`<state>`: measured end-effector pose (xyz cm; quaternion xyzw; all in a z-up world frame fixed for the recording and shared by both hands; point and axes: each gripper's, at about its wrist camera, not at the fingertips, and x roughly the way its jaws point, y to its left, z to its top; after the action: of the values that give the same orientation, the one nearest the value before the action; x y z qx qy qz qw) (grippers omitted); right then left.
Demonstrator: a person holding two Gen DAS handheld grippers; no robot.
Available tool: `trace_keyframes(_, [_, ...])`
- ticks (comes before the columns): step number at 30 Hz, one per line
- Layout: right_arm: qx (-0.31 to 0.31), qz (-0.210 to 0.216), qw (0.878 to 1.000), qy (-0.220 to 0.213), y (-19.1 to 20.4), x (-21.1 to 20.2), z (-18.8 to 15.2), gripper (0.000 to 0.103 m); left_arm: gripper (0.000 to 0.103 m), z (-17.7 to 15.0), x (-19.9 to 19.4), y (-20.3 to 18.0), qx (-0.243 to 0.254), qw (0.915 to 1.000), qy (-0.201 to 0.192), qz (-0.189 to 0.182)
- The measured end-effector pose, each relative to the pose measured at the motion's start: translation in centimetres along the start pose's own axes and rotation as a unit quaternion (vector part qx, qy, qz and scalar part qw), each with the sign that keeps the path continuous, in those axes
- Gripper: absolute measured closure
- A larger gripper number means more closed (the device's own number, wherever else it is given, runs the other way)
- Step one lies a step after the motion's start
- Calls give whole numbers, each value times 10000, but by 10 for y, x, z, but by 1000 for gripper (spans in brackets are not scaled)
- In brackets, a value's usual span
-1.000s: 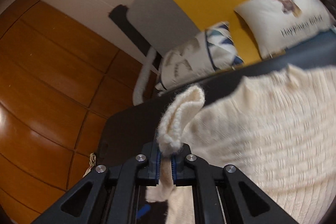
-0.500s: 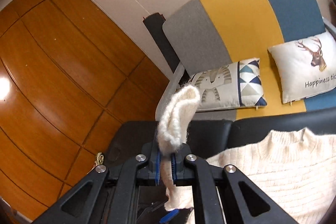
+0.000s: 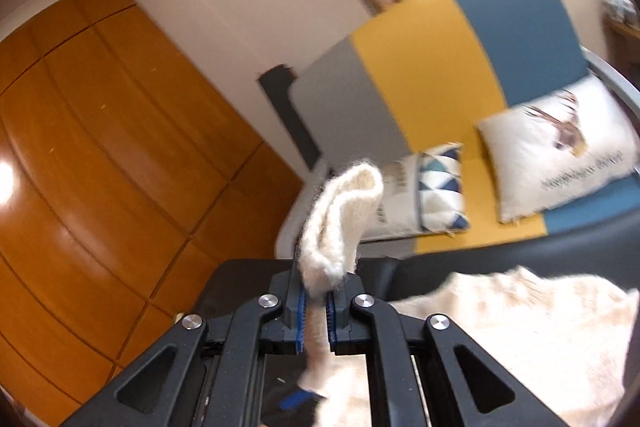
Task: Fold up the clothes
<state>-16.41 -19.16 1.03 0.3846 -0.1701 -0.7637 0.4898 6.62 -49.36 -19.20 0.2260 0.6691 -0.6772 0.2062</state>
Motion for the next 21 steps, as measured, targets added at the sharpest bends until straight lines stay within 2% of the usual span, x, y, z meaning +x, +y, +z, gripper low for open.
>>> trace_keyframes(1, [158, -102, 9998, 11, -18, -6, -6, 97, 63, 1, -1, -6, 296, 9994, -59, 152])
trace_keyframes(3, [467, -343, 9983, 87, -55, -12, -22, 97, 75, -1, 3, -17, 701, 9970, -73, 310])
trace_keyframes(4, [620, -465, 9969, 128, -73, -15, -30, 97, 77, -3, 5, -22, 870, 9952, -77, 435])
trace_keyframes(6, [894, -688, 9933, 234, -104, -19, -47, 97, 89, -8, 7, -26, 1099, 9923, -72, 559])
trace_keyframes(8, [1127, -876, 9892, 341, -133, -22, -64, 97, 93, -15, 9, -31, 1359, 9883, -115, 680])
trace_keyframes(12, [1399, -1200, 9813, 551, -173, -25, -90, 97, 96, -31, 12, -38, 1878, 9777, -186, 918])
trace_keyframes(16, [1429, -1388, 9775, 694, -195, -25, -104, 97, 97, -42, 24, -55, 2359, 9645, -212, 1169])
trace_keyframes(19, [1328, -1556, 9755, 816, -208, -21, -110, 97, 97, -56, 17, -46, 2661, 9537, -219, 1383])
trace_keyframes(21, [1279, -1701, 9726, 931, -213, -16, -115, 97, 97, -59, 22, -42, 2687, 9516, -143, 1485])
